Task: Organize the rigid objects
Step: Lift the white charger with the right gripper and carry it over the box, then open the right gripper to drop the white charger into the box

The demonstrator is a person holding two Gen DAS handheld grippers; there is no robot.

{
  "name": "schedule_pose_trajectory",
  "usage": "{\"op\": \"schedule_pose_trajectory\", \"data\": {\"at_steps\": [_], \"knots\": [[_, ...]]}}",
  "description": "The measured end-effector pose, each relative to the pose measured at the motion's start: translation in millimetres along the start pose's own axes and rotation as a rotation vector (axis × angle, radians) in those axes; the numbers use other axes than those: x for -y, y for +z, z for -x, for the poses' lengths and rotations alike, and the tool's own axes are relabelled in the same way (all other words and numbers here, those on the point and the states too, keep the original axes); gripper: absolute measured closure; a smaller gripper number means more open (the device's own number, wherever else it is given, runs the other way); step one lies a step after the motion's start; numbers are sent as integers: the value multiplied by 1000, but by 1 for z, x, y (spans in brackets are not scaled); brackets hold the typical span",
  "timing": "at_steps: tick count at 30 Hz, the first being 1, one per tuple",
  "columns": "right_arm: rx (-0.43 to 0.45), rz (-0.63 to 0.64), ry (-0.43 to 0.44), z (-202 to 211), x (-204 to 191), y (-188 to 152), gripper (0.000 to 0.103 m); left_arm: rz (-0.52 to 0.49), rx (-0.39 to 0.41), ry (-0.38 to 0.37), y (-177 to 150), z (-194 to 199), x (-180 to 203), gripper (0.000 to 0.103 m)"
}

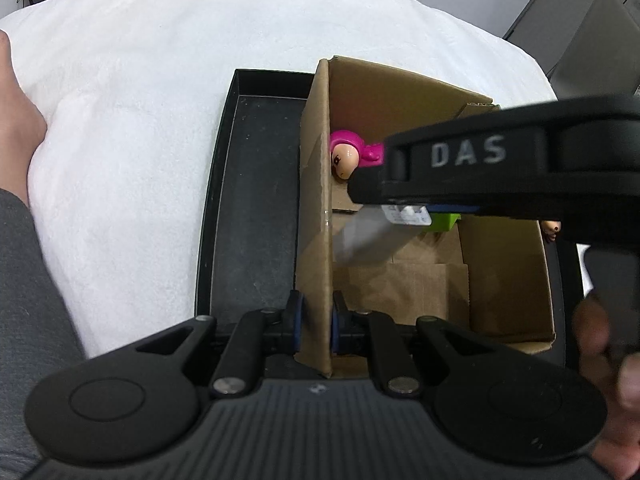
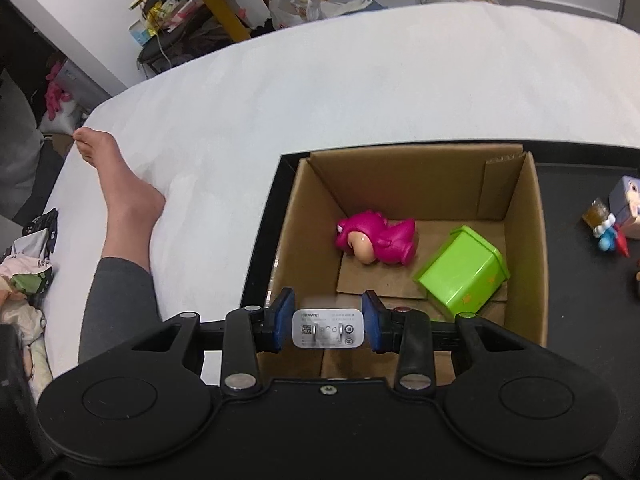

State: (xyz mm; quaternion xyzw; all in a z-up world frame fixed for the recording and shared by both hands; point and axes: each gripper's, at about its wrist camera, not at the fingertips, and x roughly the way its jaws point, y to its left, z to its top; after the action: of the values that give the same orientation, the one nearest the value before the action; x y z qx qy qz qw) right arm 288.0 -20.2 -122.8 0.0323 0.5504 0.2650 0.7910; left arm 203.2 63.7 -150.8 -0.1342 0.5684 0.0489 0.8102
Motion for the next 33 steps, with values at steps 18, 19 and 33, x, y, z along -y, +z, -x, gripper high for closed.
{"op": "schedule_pose_trajectory", "data": {"at_steps": [18, 19, 33], "knots": [[17, -118, 49, -4, 23, 6, 64, 3, -7, 6, 1, 1, 1, 91], [19, -119, 50, -2, 24, 5, 64, 3, -9, 7, 1, 0, 2, 91], [56, -50, 36, 35, 32, -3, 52, 8, -8, 16, 0, 0, 3, 91]]}}
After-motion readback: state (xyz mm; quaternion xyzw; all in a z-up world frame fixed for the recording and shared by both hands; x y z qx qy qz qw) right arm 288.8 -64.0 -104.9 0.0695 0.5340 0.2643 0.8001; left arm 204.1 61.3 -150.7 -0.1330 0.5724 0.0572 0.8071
